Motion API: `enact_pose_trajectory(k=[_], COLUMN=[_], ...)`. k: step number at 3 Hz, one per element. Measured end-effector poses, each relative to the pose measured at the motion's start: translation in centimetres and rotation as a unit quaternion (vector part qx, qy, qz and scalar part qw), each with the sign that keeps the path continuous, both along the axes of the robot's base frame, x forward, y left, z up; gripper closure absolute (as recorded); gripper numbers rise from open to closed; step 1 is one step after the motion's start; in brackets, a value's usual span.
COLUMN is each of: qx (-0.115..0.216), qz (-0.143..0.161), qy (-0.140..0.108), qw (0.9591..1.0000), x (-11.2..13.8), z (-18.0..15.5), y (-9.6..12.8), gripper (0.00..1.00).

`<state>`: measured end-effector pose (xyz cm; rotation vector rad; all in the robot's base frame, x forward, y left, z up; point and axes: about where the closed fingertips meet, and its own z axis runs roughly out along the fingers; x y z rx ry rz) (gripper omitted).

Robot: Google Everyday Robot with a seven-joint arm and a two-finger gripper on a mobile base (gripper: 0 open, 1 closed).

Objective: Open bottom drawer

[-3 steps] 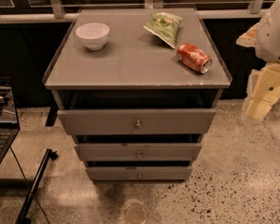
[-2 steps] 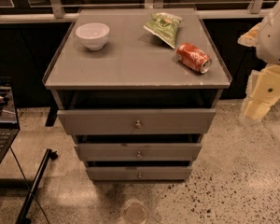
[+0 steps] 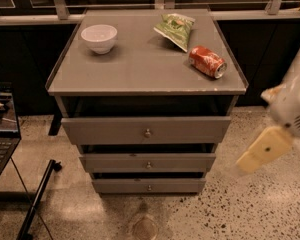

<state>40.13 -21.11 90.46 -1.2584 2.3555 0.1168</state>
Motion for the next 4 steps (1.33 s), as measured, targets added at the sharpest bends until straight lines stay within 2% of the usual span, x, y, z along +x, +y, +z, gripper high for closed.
enact_pose_trajectory(k=[1,2,3,4], qx=[0.051,0.088,0.098,0.098], qz=[-0.068,-0.128,-0.144,-0.144], qy=[0.014,0.002,-0.036,-0.036], qw=[0.9963,0.9878,0.9841,0.9841], x=[0.7,4.7,6.5,6.5], z=[-6.0,-10.4,-9.4,-9.4], y=[0.6,0.7,0.4,0.4], gripper=[0.00,0.00,0.18,0.42])
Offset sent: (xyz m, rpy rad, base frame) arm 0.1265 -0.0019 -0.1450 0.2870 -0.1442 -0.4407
